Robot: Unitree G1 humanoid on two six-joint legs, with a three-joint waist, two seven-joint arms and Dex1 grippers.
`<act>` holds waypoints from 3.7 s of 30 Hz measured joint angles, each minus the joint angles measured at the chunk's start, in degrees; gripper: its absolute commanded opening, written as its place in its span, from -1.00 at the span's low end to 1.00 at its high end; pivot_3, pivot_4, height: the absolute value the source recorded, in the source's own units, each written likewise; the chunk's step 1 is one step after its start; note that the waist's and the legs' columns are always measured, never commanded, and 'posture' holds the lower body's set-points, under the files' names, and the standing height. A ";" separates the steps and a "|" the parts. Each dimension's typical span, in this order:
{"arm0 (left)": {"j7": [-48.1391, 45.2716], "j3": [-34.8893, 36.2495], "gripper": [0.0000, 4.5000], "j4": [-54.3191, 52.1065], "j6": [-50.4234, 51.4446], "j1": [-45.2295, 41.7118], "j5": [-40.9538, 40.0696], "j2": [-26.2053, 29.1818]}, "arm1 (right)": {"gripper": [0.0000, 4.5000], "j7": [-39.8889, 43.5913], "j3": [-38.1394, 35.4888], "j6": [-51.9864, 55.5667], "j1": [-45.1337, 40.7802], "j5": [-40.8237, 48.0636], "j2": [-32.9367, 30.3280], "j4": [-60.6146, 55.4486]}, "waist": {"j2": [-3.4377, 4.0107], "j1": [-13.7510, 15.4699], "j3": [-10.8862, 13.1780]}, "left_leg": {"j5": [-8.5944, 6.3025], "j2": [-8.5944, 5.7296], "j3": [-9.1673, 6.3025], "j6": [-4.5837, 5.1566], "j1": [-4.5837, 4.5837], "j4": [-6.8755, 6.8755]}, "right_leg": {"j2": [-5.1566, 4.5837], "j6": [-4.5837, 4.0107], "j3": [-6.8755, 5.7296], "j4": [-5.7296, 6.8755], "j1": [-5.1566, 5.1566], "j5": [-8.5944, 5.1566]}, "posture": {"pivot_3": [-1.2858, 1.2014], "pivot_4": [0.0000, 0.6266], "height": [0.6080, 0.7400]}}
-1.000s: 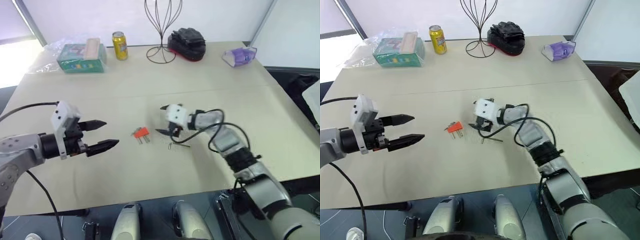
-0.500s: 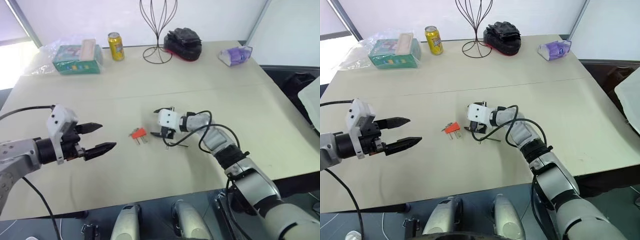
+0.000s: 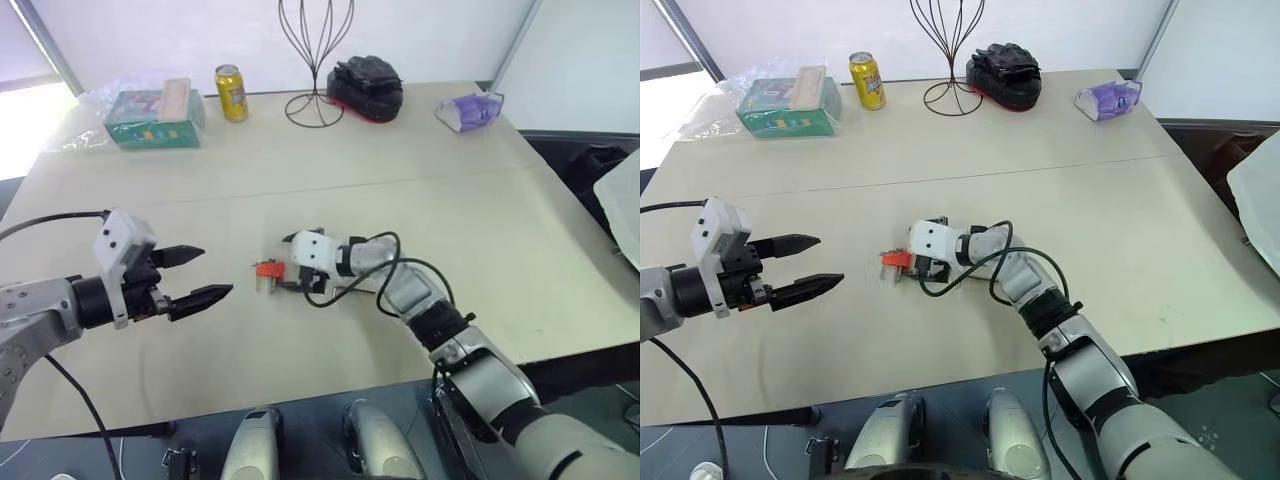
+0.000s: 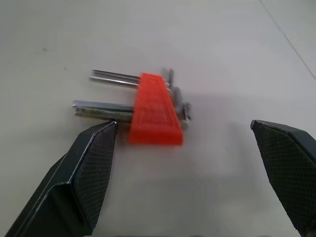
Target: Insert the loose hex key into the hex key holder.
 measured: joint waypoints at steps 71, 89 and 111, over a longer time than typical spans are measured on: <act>0.21 -13.44 1.00 19.59 -0.01 -36.29 -2.46 -15.71 | -0.54 -44.75 -0.41 -58.73 -18.06 -33.64 -22.40 -2.34 | -0.09 0.16 -0.01 | 0.06 -0.11 -0.05 -0.08 -0.02 0.03 | 0.04 0.03 0.00 0.03 0.02 0.02 | 0.03 -0.52 1.00; 0.17 -12.93 0.14 18.25 1.21 -34.46 -6.02 -15.55 | -0.54 -44.84 -0.41 -60.41 -20.50 -33.62 -22.25 1.43 | -0.09 0.18 -0.01 | 0.07 -0.11 -0.19 -0.09 -0.02 0.04 | 0.02 0.03 0.00 0.04 0.03 0.02 | 0.03 -0.52 1.00; 1.68 -12.08 -0.99 18.37 1.16 -34.51 -5.83 -16.25 | -0.54 -38.22 -0.27 -59.72 -19.15 -28.31 -22.27 0.54 | -0.08 0.19 -0.01 | 0.07 -0.11 -0.26 -0.09 -0.01 0.05 | 0.01 0.03 -0.01 0.06 0.05 0.02 | 0.03 -0.52 1.00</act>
